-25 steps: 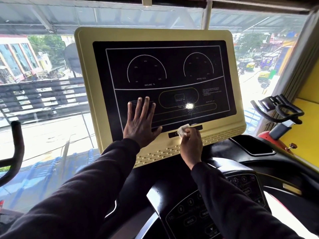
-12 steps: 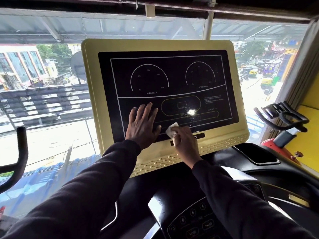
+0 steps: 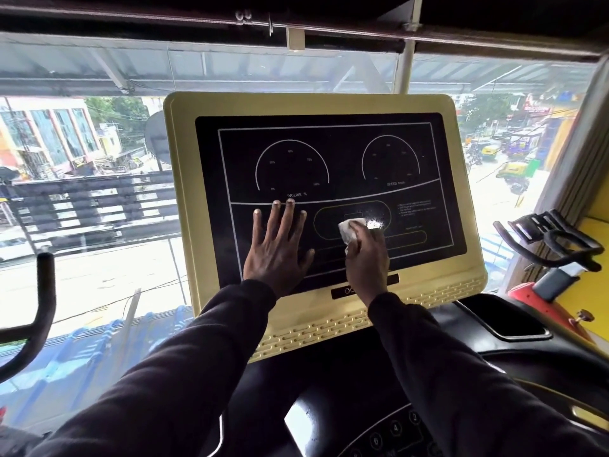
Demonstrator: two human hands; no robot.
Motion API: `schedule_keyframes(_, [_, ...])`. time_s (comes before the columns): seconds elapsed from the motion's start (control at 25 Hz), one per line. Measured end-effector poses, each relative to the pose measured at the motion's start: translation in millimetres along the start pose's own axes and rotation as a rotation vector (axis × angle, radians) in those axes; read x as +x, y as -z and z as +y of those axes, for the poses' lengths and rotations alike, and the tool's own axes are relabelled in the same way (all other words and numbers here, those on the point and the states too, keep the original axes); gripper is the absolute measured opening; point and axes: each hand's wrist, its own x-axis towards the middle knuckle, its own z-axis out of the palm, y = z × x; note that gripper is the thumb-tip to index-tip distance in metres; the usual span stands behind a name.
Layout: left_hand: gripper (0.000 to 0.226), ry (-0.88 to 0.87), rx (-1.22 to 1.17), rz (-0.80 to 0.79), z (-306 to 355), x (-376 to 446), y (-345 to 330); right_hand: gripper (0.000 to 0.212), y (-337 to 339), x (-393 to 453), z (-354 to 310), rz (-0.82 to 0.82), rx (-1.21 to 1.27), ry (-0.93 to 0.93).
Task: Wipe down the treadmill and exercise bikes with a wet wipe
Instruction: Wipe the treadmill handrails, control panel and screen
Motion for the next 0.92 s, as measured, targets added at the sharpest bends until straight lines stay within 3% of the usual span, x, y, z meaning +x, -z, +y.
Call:
schedule_keyframes(0.12, [0.076, -0.011, -0.017, 0.009, -1, 0, 0, 0.033, -7, -7, -1, -0.147, -0.022, 0.333])
schedule_keyframes(0.16, [0.076, -0.013, -0.018, 0.010, -1, 0, 0, 0.032, -5, 1, 3, -0.158, -0.030, 0.368])
schedule_keyframes(0.28, [0.075, -0.007, -0.019, 0.021, 0, 0, -1, 0.032, -3, 24, 3, 0.027, 0.010, 0.063])
schedule_keyframes(0.32, [0.074, -0.006, -0.019, 0.022, 0, 0, -1, 0.033, -6, 24, -1, 0.037, 0.014, 0.043])
schedule_keyframes(0.48, [0.075, -0.006, -0.035, 0.008, -1, -1, 1, 0.034, -11, 16, -7, -0.156, -0.002, 0.438])
schedule_keyframes(0.64, [0.068, 0.000, -0.101, 0.083, -6, 20, 17, 0.033, -1, 43, -17, 0.006, 0.017, 0.083])
schedule_keyframes(0.8, [0.075, 0.039, -0.056, 0.072, -22, 49, 26, 0.034, -10, 42, -28, -0.160, -0.020, 0.373])
schedule_keyframes(0.84, [0.076, 0.035, -0.023, 0.065, -24, 50, 24, 0.033, -8, 49, -24, -0.142, -0.018, 0.369])
schedule_keyframes(0.92, [0.078, 0.026, 0.022, 0.058, -23, 49, 20, 0.034, -5, 63, -22, -0.010, 0.021, 0.170])
